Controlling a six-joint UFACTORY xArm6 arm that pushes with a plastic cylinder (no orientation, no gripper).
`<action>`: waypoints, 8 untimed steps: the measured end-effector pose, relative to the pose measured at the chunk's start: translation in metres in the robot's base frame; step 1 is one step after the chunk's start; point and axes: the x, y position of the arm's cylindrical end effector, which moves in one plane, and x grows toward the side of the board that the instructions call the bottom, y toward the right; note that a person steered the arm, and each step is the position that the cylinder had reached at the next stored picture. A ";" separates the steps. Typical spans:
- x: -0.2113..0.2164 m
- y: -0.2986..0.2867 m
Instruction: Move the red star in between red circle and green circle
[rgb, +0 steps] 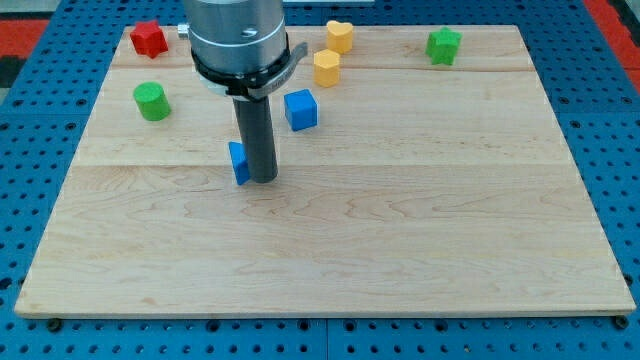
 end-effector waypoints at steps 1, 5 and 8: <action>-0.008 0.031; -0.135 -0.096; -0.101 -0.160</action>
